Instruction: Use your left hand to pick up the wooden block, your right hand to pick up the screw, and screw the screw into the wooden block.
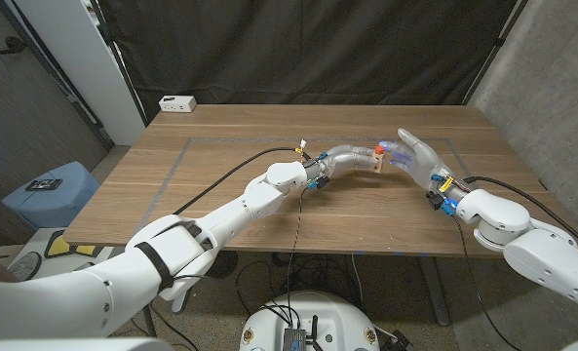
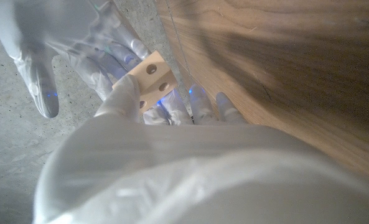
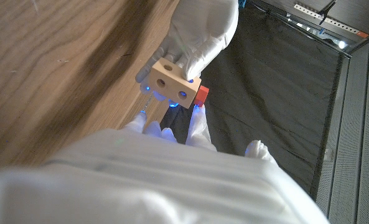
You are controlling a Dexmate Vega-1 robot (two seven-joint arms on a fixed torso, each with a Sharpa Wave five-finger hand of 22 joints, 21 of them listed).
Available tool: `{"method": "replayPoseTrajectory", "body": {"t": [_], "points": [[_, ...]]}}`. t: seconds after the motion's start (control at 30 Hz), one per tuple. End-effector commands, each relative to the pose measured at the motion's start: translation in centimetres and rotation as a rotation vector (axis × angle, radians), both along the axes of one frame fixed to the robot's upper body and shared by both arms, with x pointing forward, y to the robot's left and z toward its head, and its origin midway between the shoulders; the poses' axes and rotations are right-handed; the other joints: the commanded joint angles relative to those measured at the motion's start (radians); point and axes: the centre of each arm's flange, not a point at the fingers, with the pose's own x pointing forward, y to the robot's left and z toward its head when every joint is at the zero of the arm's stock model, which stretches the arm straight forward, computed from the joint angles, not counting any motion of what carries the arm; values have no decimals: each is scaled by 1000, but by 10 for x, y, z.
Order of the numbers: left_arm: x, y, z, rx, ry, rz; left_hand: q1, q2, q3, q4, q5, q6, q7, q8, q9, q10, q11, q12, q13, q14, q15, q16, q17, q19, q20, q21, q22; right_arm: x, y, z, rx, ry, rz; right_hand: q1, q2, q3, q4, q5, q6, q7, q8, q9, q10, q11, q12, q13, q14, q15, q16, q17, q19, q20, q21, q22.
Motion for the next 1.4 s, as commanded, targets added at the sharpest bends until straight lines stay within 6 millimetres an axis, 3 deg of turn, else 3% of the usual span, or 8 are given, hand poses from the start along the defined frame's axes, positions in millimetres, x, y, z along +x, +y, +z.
{"method": "replayPoseTrajectory", "body": {"t": [0.03, 1.13, 1.4], "points": [[1, 0, 0, -3, 3, -2, 1, 11, 12, 8, 5, 33, 26, 6, 1, 4, 3, 4, 5, 6, -1, 8, 5, 7, 6, 6, 2, -3, 0, -2, 5, 8, -6, 3, 6, 1, -2, 7, 12, 0, 9, 5, -53, 4, 6, 5, -122, 1, 2, -1, -2, -2, 3, 2], [4, 0, 1, -5, 7, -1, 0, 11, 13, 8, 5, 36, 29, 8, 1, 6, 5, 5, 5, 9, 0, 9, 5, 11, 5, 7, 2, -10, 3, -4, 4, 17, -7, 7, 7, 2, -5, 7, 23, 3, 17, 14, -48, 6, 7, 5, -121, 1, 2, -1, 0, -3, 3, 2], [3, -1, 1, -5, 5, -5, 0, 11, 13, 8, 5, 35, 30, 7, 1, 6, 5, 5, 5, 10, 1, 9, 5, 11, 6, 7, 2, -13, 3, -5, 9, 10, -13, 9, 7, 2, -7, 7, 65, 9, 37, 21, -43, 8, 8, 6, -119, 1, 2, -1, 0, -4, 3, 2]]}}
